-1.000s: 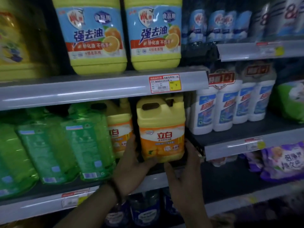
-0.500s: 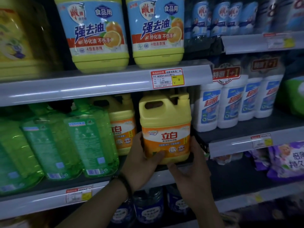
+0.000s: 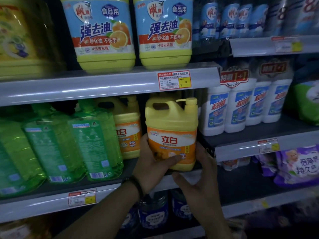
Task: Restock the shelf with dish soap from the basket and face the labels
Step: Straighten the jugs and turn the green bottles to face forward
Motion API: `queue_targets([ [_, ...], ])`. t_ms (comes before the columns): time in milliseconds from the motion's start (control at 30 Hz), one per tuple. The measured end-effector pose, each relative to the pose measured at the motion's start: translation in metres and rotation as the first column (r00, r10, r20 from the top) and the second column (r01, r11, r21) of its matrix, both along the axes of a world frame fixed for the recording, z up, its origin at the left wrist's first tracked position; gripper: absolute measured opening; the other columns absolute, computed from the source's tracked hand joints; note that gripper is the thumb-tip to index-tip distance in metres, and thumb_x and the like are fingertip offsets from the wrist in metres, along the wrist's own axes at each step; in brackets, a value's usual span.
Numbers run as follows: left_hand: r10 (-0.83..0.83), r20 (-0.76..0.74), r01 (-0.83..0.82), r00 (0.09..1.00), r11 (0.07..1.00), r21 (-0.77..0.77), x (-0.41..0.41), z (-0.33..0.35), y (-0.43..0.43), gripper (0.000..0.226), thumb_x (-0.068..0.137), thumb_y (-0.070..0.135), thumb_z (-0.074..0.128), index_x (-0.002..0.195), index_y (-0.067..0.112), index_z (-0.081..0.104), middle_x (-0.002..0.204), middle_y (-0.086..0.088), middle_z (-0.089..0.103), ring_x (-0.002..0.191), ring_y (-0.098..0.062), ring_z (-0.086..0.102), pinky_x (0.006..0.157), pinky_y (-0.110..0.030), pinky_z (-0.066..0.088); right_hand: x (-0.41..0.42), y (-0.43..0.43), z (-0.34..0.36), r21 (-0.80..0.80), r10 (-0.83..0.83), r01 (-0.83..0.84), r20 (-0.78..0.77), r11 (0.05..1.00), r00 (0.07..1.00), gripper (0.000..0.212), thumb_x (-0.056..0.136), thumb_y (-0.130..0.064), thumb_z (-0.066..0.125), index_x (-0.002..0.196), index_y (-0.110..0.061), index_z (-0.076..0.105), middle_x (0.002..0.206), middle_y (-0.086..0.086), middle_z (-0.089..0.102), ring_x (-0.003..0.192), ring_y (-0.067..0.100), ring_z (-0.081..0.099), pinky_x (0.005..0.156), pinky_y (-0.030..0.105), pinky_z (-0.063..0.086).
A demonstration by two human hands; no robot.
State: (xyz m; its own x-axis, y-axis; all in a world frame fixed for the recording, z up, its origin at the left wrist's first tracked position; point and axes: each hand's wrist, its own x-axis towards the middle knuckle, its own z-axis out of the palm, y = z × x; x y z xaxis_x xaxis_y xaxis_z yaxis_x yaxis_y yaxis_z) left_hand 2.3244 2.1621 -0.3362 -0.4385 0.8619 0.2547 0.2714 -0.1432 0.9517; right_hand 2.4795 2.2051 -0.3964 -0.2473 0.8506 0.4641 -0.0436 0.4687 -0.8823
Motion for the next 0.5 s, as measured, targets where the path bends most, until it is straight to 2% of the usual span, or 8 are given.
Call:
queue_targets([
  [33, 0.044, -0.037, -0.044, 0.998, 0.999, -0.007, -0.002, -0.001, 0.003, 0.098, 0.067, 0.037, 0.099, 0.145, 0.045, 0.039, 0.138, 0.013, 0.064, 0.125, -0.010, 0.065, 0.100, -0.036, 0.059, 0.000, -0.001, 0.000, 0.003, 0.004, -0.004, -0.012, 1.000, 1.000, 0.088, 0.086, -0.029, 0.089, 0.150, -0.058, 0.037, 0.151, -0.033, 0.036, 0.137, -0.012, 0.043, 0.111, 0.030, 0.047],
  [100, 0.095, -0.115, -0.096, 0.989, 0.995, -0.009, -0.006, 0.001, 0.009, 0.106, 0.051, 0.064, 0.099, 0.140, 0.058, 0.043, 0.141, 0.013, 0.059, 0.131, -0.015, 0.060, 0.105, -0.045, 0.056, -0.001, -0.003, 0.005, -0.006, 0.017, -0.017, 0.009, 1.000, 1.000, 0.091, 0.076, -0.050, 0.082, 0.153, -0.059, 0.032, 0.152, -0.038, 0.034, 0.145, 0.002, 0.040, 0.116, 0.045, 0.046],
  [167, 0.088, -0.118, -0.091, 0.989, 0.995, -0.025, -0.008, 0.001, 0.014, 0.107, 0.045, 0.069, 0.099, 0.137, 0.059, 0.045, 0.140, 0.014, 0.059, 0.130, -0.015, 0.060, 0.105, -0.046, 0.055, -0.003, -0.001, 0.006, 0.009, 0.030, -0.031, 0.061, 0.999, 0.998, 0.096, 0.075, -0.053, 0.079, 0.153, -0.063, 0.025, 0.152, -0.043, 0.031, 0.148, 0.005, 0.037, 0.119, 0.054, 0.041],
  [200, 0.085, -0.113, -0.089, 0.990, 0.996, -0.029, -0.009, 0.001, 0.016, 0.106, 0.046, 0.067, 0.099, 0.137, 0.058, 0.046, 0.138, 0.016, 0.060, 0.128, -0.012, 0.061, 0.104, -0.044, 0.056, -0.004, 0.001, 0.004, 0.016, 0.056, -0.057, 0.040, 0.998, 0.998, 0.094, 0.080, -0.042, 0.084, 0.150, -0.067, 0.026, 0.149, -0.046, 0.034, 0.145, -0.002, 0.041, 0.118, 0.049, 0.043],
  [267, 0.051, -0.086, -0.053, 0.995, 0.998, -0.020, -0.007, 0.000, 0.015, 0.094, 0.057, 0.051, 0.101, 0.133, 0.056, 0.046, 0.131, 0.023, 0.064, 0.119, 0.001, 0.065, 0.099, -0.034, 0.057, -0.004, 0.005, -0.002, 0.019, 0.054, -0.054, -0.011, 0.998, 0.998, 0.094, 0.085, -0.020, 0.087, 0.138, -0.074, 0.032, 0.142, -0.048, 0.042, 0.135, -0.015, 0.046, 0.109, 0.028, 0.046],
  [367, -0.018, -0.037, 0.017, 0.999, 0.999, -0.027, -0.001, 0.000, 0.009, 0.088, 0.069, 0.028, 0.098, 0.133, 0.045, 0.040, 0.125, 0.027, 0.064, 0.105, 0.018, 0.063, 0.090, -0.019, 0.056, -0.007, 0.007, -0.008, 0.024, 0.020, -0.019, -0.026, 1.000, 0.999, 0.093, 0.087, -0.021, 0.084, 0.150, -0.063, 0.031, 0.147, -0.043, 0.039, 0.137, -0.017, 0.041, 0.103, 0.014, 0.042],
  [433, -0.061, -0.047, 0.060, 0.997, 0.998, -0.030, 0.000, -0.001, 0.013, 0.083, 0.072, 0.022, 0.097, 0.136, 0.036, 0.045, 0.126, 0.017, 0.069, 0.109, 0.007, 0.069, 0.091, -0.023, 0.059, -0.012, 0.004, -0.011, 0.037, 0.069, -0.071, 0.039, 0.997, 0.997, 0.089, 0.096, -0.016, 0.080, 0.154, -0.059, 0.028, 0.144, -0.054, 0.028, 0.131, -0.031, 0.033, 0.099, 0.005, 0.039],
  [500, -0.086, -0.061, 0.084, 0.994, 0.996, -0.032, -0.001, 0.002, 0.018, 0.077, 0.074, 0.026, 0.097, 0.137, 0.031, 0.054, 0.125, 0.009, 0.074, 0.113, -0.008, 0.073, 0.097, -0.035, 0.060, -0.018, -0.003, -0.013, 0.055, 0.109, -0.115, 0.106, 0.992, 0.988, 0.088, 0.100, -0.028, 0.076, 0.149, -0.075, 0.020, 0.148, -0.055, 0.017, 0.131, -0.034, 0.027, 0.107, 0.014, 0.040],
])
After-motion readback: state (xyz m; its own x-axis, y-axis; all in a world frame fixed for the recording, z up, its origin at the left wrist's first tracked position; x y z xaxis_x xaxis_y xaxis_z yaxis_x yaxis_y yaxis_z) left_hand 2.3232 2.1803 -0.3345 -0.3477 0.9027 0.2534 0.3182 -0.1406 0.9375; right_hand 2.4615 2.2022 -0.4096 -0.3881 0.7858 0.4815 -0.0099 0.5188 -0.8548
